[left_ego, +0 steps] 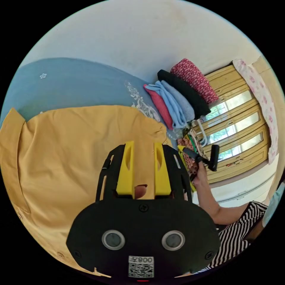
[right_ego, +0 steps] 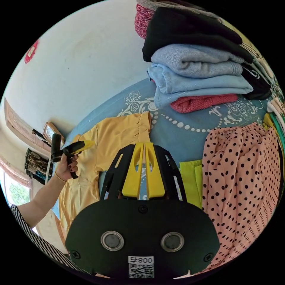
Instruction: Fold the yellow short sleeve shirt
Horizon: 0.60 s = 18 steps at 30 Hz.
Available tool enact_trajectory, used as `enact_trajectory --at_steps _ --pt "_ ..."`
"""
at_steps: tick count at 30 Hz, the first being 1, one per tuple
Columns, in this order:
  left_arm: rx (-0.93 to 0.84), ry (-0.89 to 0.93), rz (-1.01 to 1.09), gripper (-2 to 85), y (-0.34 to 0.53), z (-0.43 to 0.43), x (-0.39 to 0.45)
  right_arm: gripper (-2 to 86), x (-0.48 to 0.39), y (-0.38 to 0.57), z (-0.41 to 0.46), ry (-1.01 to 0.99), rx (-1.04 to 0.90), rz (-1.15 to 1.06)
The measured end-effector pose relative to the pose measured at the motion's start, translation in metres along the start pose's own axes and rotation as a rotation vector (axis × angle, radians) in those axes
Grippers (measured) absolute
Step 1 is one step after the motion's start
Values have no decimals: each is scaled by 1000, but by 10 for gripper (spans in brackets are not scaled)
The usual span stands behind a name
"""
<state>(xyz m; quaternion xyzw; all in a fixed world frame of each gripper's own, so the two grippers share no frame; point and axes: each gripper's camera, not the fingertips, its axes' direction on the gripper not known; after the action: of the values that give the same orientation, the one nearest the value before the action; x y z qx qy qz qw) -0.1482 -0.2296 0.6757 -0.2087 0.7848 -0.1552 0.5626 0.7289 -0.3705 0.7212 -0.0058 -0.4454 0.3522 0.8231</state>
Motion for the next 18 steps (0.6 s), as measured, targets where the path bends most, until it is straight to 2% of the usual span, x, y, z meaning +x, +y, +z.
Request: enact_trajectory --at_steps 2,4,6,10,12,13,14,17,18 --pt "-70 -55 -9 89 13 6 -4 2 -4 -2 23 13 -38 -45" --pt "-33 -20 -27 88 24 -6 -2 2 -2 -5 50 37 -119 -72" --pt "45 47 5 91 41 -30 7 1 9 -5 80 65 -208 -61" --pt "259 27 44 98 126 -127 20 4 28 -2 89 64 -135 -56" --pt "354 -99 -12 102 180 -179 13 6 26 1 91 45 -89 -82" --pt "425 -248 -73 103 220 -216 8 8 20 4 95 18 -70 -108" --pt "491 -407 -182 105 262 -252 1 11 9 6 103 -28 -64 -149" --pt "593 -687 -459 111 356 -327 -17 17 -44 15 144 -169 -127 -316" --pt "615 -710 -527 111 372 -339 -22 18 -59 17 155 -196 -154 -358"
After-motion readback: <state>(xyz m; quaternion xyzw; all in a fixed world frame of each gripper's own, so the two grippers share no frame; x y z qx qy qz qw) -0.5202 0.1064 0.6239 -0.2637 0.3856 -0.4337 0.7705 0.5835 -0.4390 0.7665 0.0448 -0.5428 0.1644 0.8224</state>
